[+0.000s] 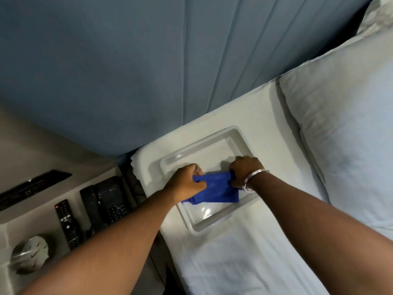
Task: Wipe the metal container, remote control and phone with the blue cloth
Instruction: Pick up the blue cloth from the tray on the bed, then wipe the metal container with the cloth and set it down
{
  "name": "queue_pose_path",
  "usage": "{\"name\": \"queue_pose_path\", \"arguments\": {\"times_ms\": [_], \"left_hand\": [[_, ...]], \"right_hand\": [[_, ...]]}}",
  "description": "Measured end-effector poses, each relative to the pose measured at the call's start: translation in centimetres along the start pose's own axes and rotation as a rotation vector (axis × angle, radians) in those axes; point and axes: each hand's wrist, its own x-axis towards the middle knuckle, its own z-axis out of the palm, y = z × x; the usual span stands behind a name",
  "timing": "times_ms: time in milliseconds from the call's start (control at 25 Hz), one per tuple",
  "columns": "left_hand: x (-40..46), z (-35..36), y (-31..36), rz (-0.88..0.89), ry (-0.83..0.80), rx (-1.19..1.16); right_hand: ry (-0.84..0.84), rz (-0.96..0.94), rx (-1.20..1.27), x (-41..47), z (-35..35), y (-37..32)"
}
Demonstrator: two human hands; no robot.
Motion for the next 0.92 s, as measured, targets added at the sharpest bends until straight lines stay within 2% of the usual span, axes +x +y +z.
{"name": "queue_pose_path", "arguments": {"times_ms": [80,160,240,360,480,560,720,840,920], "left_hand": [[-1.4,-3.4,0.5,0.025,0.085,-0.366],[-2.9,-6.7,-0.1,0.031,0.194,-0.599],[-4.5,-9.3,-1.6,0.027,0.258,-0.742],[-7.8,-12.5,-4.7,0.005,0.302,-0.865],[-11.6,-14.7,-8.4,-0.014,0.246,-0.884],[-14.9,-16.3,-12.8,-0.096,0.256,-0.823],[-21.6,-18.3,-25.4,-0.325,0.455,-0.856],[-24.8,-18.5,-36.1,-0.447,0.689,-0.875],[-26.1,-19.3,-44.0,-0.653,0.832,-0.719]], "right_hand": [[-0.129,0.035,0.525,-1.4,-2.0,0.2],[-0.176,0.062,1.012,-2.9,-3.9,-0.7],[-0.168,0.032,1.298,-4.3,-5.8,-2.9],[-0.199,-0.028,1.604,-5.7,-8.4,-9.0],[-0.3,0.073,1.976,-6.3,-9.2,-16.0],[-0.394,0.099,1.973,-6.5,-8.6,-22.3],[-0.496,0.194,1.832,-6.0,-5.5,-36.5],[-0.466,0.306,1.757,-4.9,-2.0,-45.5],[-0.444,0.382,1.704,-3.7,0.5,-50.0]]}}
